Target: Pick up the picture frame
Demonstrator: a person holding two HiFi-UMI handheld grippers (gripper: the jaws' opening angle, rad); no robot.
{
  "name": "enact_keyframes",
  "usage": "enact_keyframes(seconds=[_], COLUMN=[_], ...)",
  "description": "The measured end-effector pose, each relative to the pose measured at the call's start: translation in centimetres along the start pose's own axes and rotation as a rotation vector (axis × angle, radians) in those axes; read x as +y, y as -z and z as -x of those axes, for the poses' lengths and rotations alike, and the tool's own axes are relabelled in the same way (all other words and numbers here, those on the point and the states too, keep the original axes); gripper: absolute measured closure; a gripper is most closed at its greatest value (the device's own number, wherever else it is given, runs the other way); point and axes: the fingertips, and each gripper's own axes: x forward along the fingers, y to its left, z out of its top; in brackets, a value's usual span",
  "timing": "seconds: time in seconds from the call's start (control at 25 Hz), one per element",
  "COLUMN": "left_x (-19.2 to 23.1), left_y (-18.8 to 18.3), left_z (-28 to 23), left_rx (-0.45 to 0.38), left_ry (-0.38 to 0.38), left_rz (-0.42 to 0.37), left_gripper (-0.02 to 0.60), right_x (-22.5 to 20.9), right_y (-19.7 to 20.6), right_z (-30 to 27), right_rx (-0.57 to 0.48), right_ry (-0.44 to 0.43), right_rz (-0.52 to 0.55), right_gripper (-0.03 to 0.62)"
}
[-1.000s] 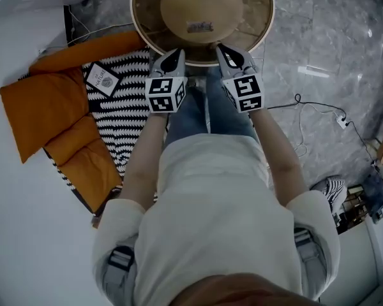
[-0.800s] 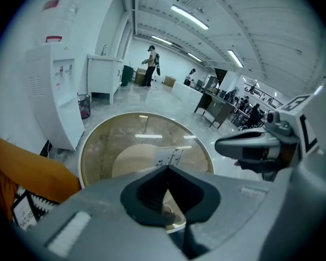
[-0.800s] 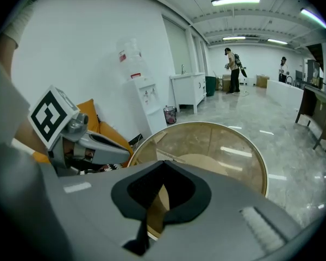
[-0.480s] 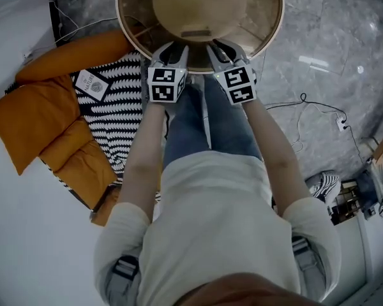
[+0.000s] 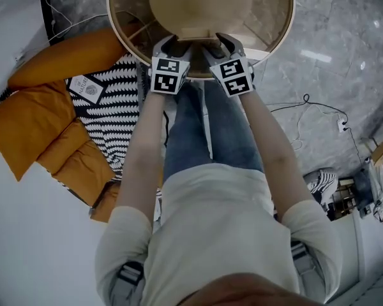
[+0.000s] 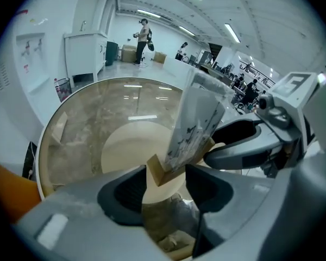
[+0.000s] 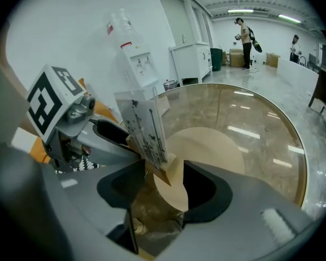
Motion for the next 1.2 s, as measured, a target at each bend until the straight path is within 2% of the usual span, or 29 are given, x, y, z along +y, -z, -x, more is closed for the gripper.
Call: enact_keyframes(seconds=[0.28,0.56,1.0,1.2], left_x=[0.3,0.5,-0.9,-2.2], left_y=[0.4,0.3,-0.6,-1.6], left_z=[-1.9,-2.1,0.1,3.4], left_rx=[0.026,-0.009,-0.017,-0.071], left_ry=[0.022,0.014,0.026,0.033], left_rz=[-0.005,-0.008,-0.037,-0.037], left_gripper=[0.364,0.370,0.382,0.382], right_x=[-0.6,-0.6,-0.1,1.7], right_y=[0.5,0.3,-0.7,-2.0], right_z=[-2.7,-3.1,-0.6,2.5], right_rx=[0.041,0.025,-0.011,-0.055], right_ry=[-0.027,-0.049,0.018,0.047], right_rz=[0.019,0.049,0.050,0.056], right_gripper=[0.359,0.363,0.375,0.376])
